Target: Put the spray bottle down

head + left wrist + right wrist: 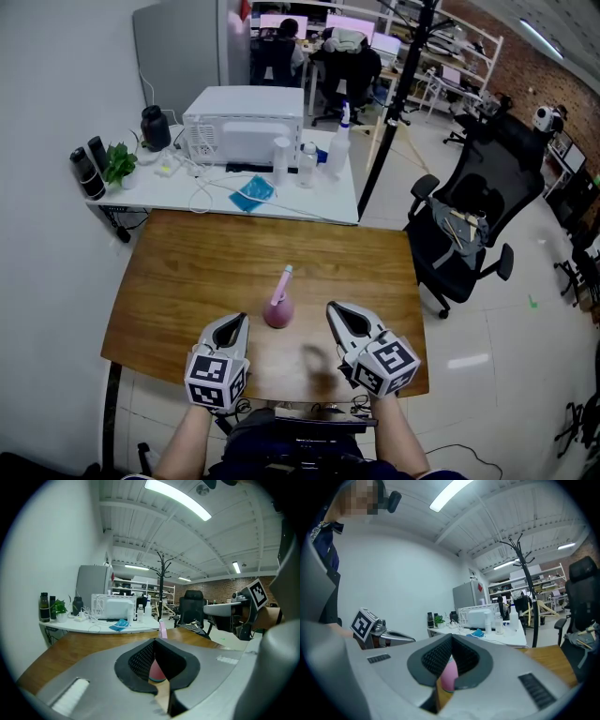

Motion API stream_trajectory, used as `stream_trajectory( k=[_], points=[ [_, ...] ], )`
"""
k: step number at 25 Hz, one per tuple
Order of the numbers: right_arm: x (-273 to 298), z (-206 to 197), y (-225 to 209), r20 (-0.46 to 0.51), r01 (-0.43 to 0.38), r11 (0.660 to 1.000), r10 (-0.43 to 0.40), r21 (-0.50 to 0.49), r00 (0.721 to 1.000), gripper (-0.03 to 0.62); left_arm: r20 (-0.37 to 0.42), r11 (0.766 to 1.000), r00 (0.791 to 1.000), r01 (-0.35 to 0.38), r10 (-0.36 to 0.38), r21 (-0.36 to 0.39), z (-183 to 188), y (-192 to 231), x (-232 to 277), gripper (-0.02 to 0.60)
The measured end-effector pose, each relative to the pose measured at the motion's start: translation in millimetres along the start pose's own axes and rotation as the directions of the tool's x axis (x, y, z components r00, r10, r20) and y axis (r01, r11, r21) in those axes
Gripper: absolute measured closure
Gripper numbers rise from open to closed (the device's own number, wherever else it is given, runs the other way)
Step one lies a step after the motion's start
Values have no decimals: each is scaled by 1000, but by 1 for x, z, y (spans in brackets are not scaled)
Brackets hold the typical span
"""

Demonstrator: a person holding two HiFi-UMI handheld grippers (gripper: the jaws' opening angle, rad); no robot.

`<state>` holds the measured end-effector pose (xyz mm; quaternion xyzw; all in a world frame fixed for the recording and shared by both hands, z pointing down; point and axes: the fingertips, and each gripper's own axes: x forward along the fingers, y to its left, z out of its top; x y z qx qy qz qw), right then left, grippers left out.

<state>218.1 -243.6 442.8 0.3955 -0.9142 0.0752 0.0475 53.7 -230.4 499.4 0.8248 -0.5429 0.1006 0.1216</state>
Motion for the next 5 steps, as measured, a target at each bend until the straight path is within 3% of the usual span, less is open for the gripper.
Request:
stream_trajectory(
  k=[5],
  points=[
    [2,-2,-1,-11,5,1000,-5,-9,1000,589,-7,1000,1000,5,-5,-1,-3,-1,2,575]
  ],
)
